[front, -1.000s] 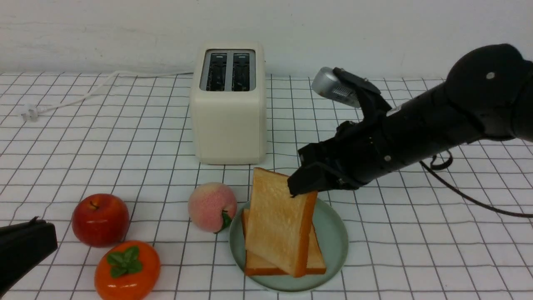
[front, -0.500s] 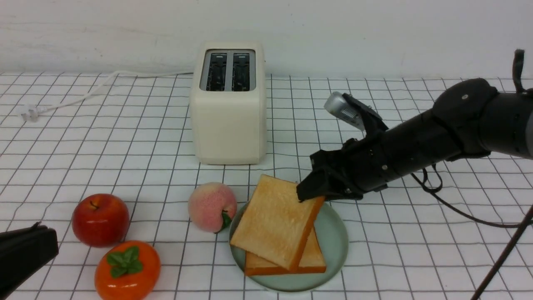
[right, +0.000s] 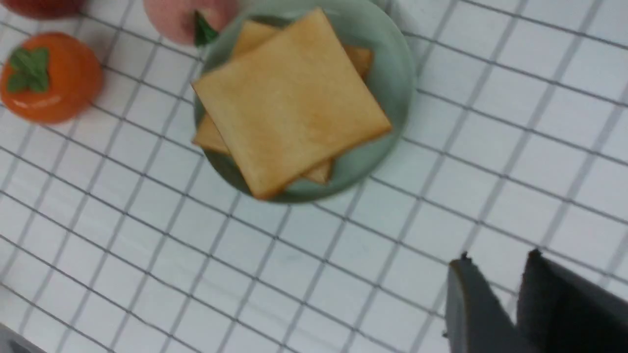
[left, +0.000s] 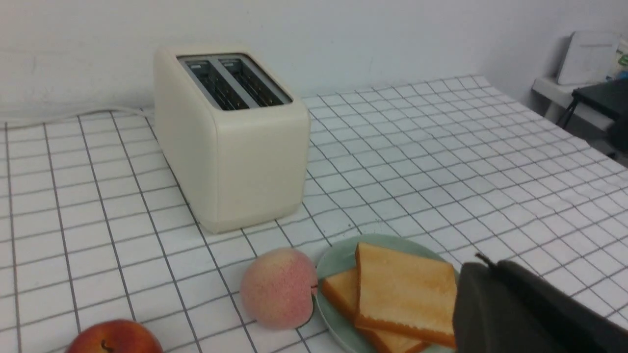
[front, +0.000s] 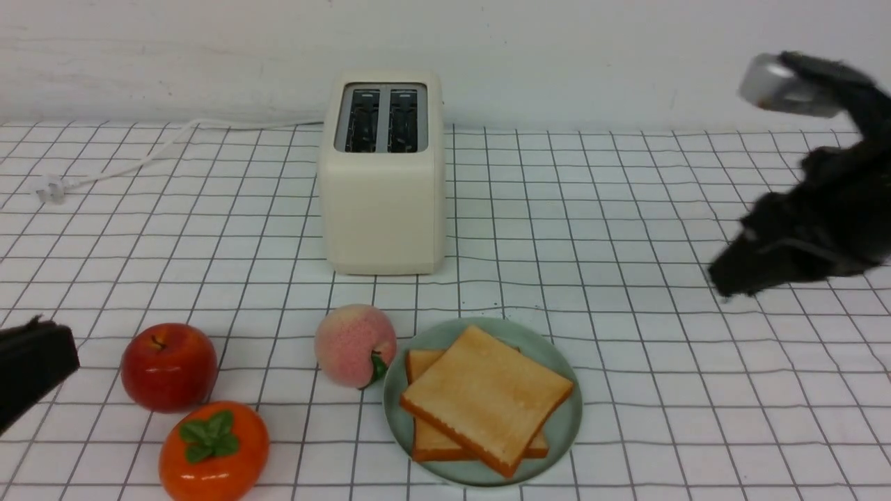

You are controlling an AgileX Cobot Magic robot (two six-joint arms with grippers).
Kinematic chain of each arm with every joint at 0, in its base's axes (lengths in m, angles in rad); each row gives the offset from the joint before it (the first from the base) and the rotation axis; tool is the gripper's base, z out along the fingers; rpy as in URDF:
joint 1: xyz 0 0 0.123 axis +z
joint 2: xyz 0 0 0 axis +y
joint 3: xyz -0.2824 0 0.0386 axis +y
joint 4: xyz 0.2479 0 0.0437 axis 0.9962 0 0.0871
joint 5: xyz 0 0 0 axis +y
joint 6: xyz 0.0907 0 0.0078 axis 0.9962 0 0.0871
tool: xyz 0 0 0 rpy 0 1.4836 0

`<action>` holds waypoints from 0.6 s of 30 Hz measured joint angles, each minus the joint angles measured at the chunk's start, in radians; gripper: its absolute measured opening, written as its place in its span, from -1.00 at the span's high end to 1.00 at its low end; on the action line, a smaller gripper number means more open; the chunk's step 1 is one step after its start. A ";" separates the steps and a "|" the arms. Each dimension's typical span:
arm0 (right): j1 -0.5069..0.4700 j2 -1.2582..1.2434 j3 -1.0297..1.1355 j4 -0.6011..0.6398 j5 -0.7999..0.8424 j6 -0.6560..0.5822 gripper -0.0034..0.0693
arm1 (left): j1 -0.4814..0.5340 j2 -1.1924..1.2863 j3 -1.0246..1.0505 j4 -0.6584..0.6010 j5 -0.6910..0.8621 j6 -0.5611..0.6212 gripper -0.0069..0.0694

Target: Take toasted bread from bread machine on white checkered table place on plate.

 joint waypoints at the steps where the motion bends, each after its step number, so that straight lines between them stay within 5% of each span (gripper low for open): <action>1: 0.000 -0.058 0.000 -0.037 0.024 0.022 0.62 | 0.000 -0.007 0.000 0.000 -0.002 -0.003 0.85; 5: 0.000 -0.295 0.056 -0.156 0.059 0.103 0.94 | 0.000 -0.096 0.048 -0.004 -0.021 -0.048 0.85; 14: 0.000 -0.738 0.325 -0.220 0.074 0.199 0.93 | 0.000 -0.335 0.300 -0.007 -0.133 -0.099 0.85; 18: 0.000 -0.872 0.510 -0.225 -0.096 0.269 0.92 | 0.000 -0.368 0.427 -0.009 -0.283 -0.099 0.85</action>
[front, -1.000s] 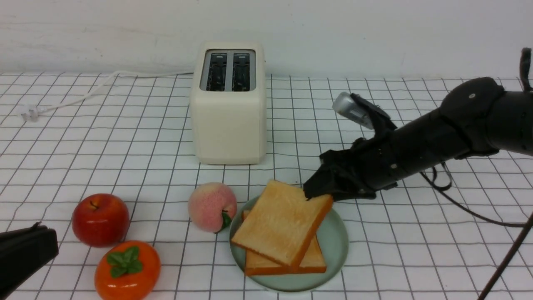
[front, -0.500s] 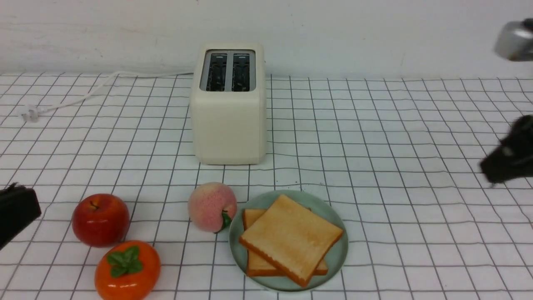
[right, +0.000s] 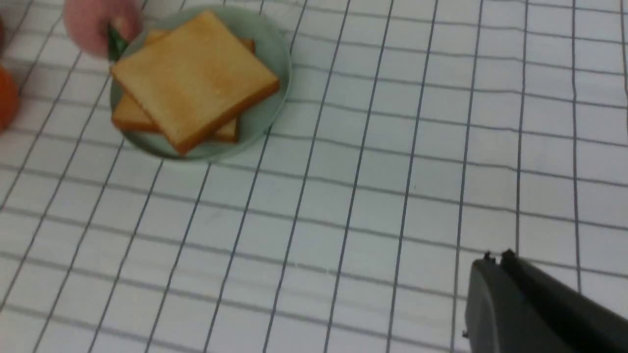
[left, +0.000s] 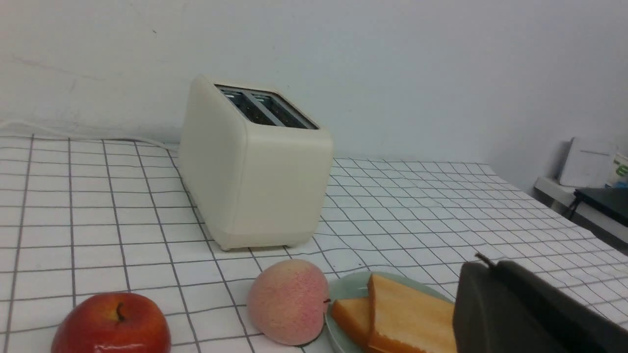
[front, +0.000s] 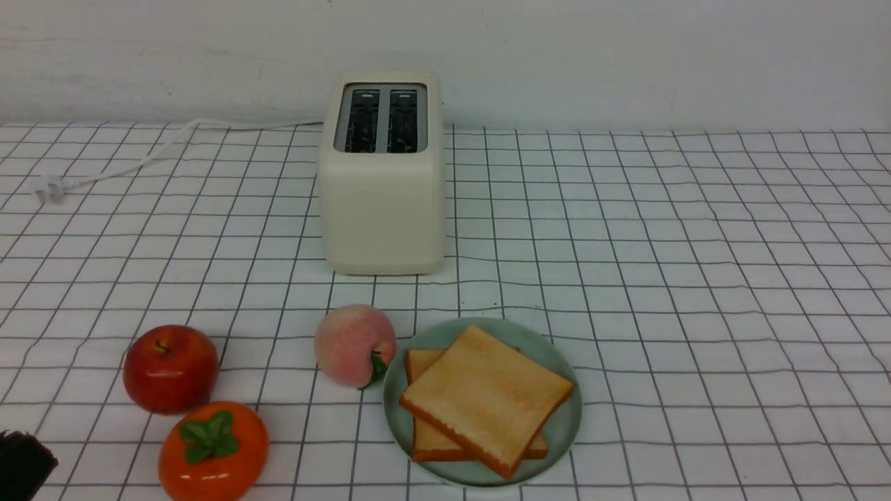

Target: Take toasted bread from bread machine on white checkered table place on plate.

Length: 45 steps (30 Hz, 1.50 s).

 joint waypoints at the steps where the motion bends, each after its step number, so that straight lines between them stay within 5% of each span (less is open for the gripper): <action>1: 0.000 -0.025 0.056 0.003 -0.100 0.030 0.91 | 0.000 0.000 0.028 -0.001 -0.025 0.000 0.85; 9: 0.000 -0.063 0.392 0.022 -0.646 0.128 0.90 | 0.000 0.000 0.127 -0.004 -0.035 0.000 0.85; 13: 0.000 -0.063 0.511 0.024 -0.756 0.129 0.90 | 0.000 0.000 0.156 -0.004 -0.010 0.000 0.85; 21: 0.000 -0.080 0.696 0.013 -0.771 0.132 0.87 | 0.000 0.000 0.175 -0.004 0.023 0.000 0.85; 32: 0.000 -0.425 0.791 -0.241 -0.705 0.161 0.96 | 0.000 0.000 0.175 -0.005 0.029 -0.001 0.85; 45: 0.000 -0.428 0.789 -0.261 -0.699 0.166 0.96 | 0.000 0.000 0.175 -0.004 0.029 -0.001 0.83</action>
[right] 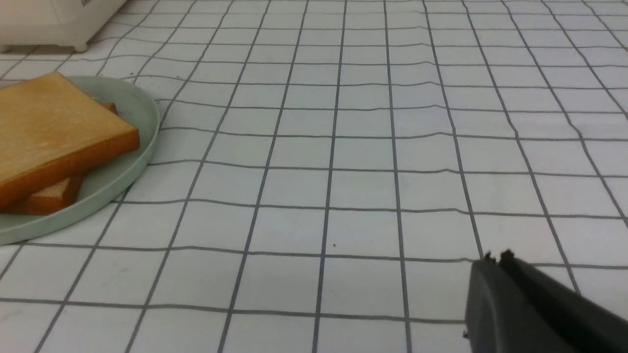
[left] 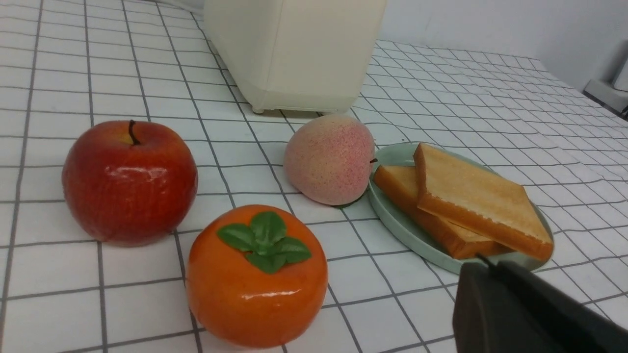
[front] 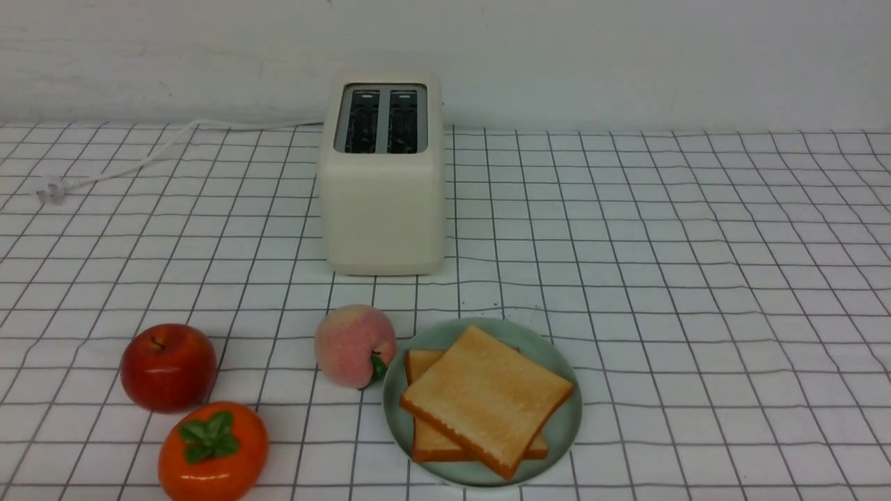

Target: Take toasted bread from bread machine on white checkered table place on plate.

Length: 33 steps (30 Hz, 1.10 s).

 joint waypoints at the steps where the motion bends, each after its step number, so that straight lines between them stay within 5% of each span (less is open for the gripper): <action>1: 0.000 0.000 0.000 0.000 0.000 0.000 0.96 | 0.000 0.000 0.000 0.000 0.000 0.000 0.83; 19: 0.000 0.000 0.000 0.000 0.000 0.001 0.92 | 0.003 0.000 0.000 0.023 -0.008 0.000 0.79; 28: 0.000 0.000 0.000 0.000 0.000 0.002 0.90 | 0.245 -0.021 0.016 0.188 -0.032 -0.135 0.83; 33: 0.000 0.000 0.000 -0.004 0.001 0.002 0.89 | 0.292 -0.021 0.038 0.241 0.155 -0.180 0.85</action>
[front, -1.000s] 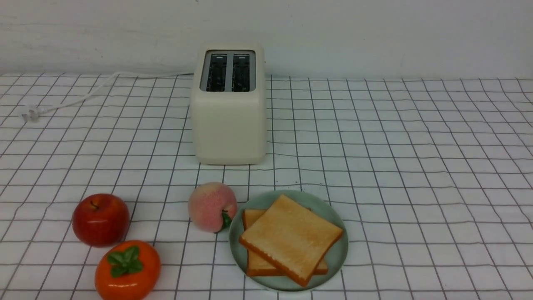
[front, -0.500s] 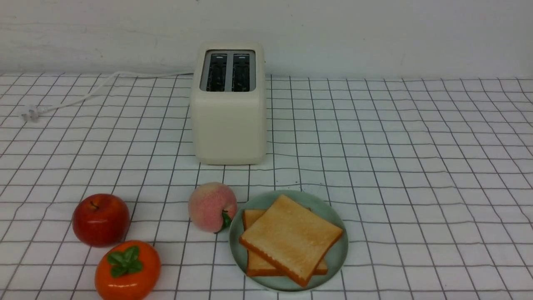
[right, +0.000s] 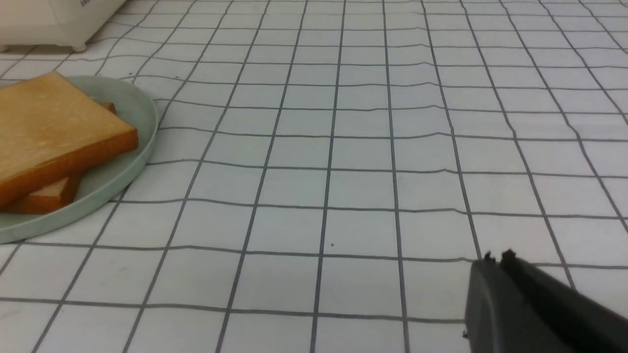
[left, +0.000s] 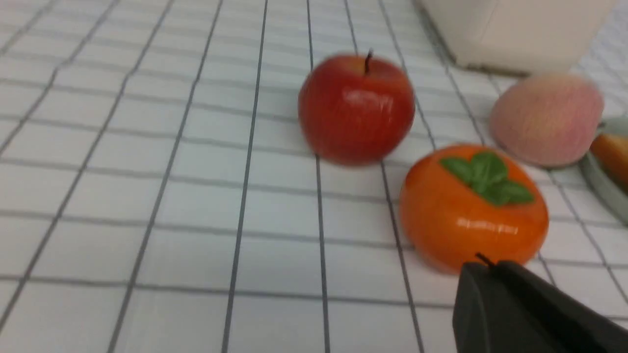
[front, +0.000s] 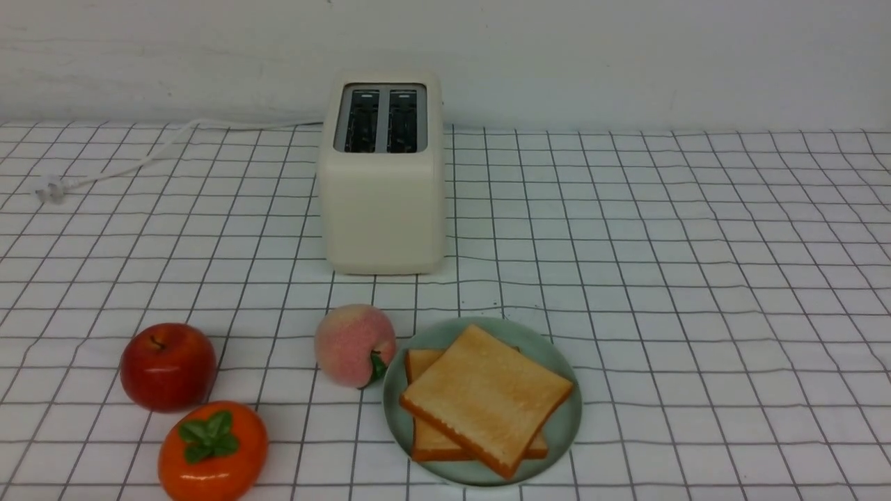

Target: Take toasted bread from bread machine on white checkered table place on plate.

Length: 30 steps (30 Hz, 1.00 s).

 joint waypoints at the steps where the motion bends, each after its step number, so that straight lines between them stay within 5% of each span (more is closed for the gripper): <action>1: 0.000 0.000 0.000 0.000 0.000 0.000 0.89 | 0.000 0.000 0.000 -0.002 0.004 -0.003 0.85; 30: 0.000 0.000 0.000 -0.003 0.000 -0.003 0.79 | 0.000 0.000 0.000 -0.006 0.003 -0.007 0.85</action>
